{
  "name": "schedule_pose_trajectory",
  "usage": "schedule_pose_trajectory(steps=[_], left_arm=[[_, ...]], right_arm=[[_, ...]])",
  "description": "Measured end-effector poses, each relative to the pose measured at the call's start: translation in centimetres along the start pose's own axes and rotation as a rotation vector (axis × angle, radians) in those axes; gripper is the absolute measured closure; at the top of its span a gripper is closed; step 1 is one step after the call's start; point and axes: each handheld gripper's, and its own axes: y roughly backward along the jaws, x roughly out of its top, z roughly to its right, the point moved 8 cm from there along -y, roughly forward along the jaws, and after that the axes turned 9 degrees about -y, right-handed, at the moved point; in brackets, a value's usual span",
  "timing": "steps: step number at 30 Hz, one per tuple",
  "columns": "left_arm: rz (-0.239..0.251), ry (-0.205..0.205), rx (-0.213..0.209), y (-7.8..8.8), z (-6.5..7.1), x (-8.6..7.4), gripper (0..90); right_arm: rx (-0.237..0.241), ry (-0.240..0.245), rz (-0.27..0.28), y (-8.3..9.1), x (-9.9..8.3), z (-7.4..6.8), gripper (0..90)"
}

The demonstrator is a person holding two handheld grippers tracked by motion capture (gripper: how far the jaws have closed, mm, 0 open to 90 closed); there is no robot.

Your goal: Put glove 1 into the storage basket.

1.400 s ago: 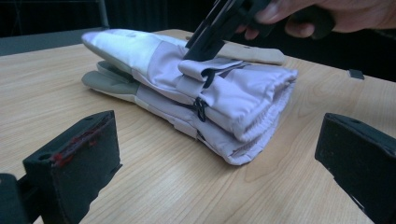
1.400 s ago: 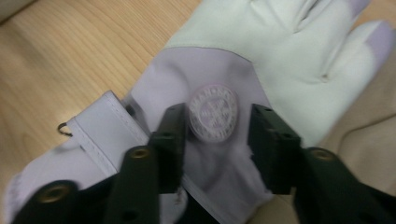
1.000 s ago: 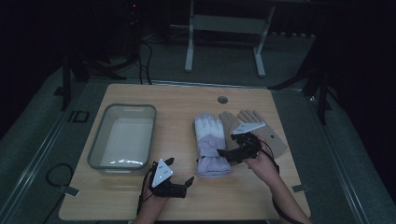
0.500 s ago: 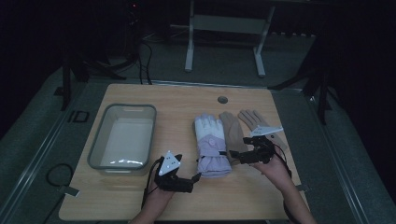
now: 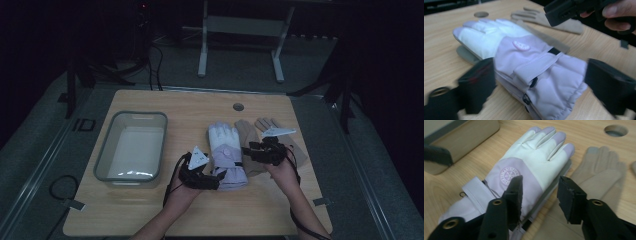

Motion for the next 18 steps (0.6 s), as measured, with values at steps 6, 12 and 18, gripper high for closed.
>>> schedule_pose_trajectory(steps=[6,12,18], left_arm=[[-0.111,0.065,0.038,-1.2,0.0,-1.5,25.0],[-0.201,0.087,0.032,-2.1,0.3,-3.6,26.3],[-0.244,0.104,0.010,-3.0,0.2,-4.7,26.5]], right_arm=[[0.023,-0.055,-0.017,-1.2,-0.6,0.0,56.6],[0.030,-0.089,-0.091,-2.5,-2.8,0.1,54.7],[0.048,-0.133,-0.160,-4.2,-4.5,0.5,52.7]])
